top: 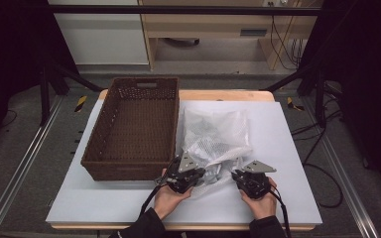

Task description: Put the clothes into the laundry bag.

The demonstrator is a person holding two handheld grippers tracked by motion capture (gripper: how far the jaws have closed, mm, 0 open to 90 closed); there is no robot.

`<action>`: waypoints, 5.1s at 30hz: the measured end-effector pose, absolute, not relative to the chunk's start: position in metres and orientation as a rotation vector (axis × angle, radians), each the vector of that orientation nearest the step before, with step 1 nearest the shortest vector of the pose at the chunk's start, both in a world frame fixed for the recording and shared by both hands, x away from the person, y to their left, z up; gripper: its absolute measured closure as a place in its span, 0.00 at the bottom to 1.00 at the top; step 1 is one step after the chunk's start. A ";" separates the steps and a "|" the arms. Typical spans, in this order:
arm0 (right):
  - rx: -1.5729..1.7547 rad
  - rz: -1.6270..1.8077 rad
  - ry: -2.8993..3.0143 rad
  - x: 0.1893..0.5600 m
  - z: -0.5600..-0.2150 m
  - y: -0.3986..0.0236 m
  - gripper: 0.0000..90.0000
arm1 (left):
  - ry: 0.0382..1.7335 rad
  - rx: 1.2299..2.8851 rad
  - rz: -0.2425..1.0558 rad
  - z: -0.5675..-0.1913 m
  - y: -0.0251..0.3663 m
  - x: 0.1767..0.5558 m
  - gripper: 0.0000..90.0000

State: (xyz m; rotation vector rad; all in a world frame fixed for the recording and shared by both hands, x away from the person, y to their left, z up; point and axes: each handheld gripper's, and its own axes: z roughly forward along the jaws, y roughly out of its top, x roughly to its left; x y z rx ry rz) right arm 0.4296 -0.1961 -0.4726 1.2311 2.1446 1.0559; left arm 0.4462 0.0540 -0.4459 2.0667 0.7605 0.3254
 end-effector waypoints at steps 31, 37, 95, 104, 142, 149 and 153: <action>1.245 1.243 2.083 0.462 -0.472 -0.154 0.96 | 0.732 2.055 0.321 -0.440 0.057 0.446 0.98; 1.158 1.184 2.197 0.453 -0.479 -0.132 1.00 | 0.732 2.053 0.324 -0.441 0.056 0.446 0.98; 1.421 0.917 2.046 0.452 -0.479 -0.220 1.00 | 0.804 2.055 0.313 -0.444 0.093 0.408 0.66; 1.443 0.931 2.021 0.422 -0.481 -0.242 0.79 | 0.932 2.088 0.334 -0.484 0.105 0.411 0.65; 1.451 0.955 2.027 0.425 -0.481 -0.247 1.00 | 0.933 2.096 0.372 -0.482 0.116 0.416 0.99; 1.424 0.990 2.029 0.420 -0.482 -0.248 0.91 | 0.931 2.082 0.372 -0.481 0.119 0.415 0.95; 1.396 1.050 1.985 0.419 -0.476 -0.254 0.79 | 0.911 2.056 0.391 -0.473 0.130 0.411 0.83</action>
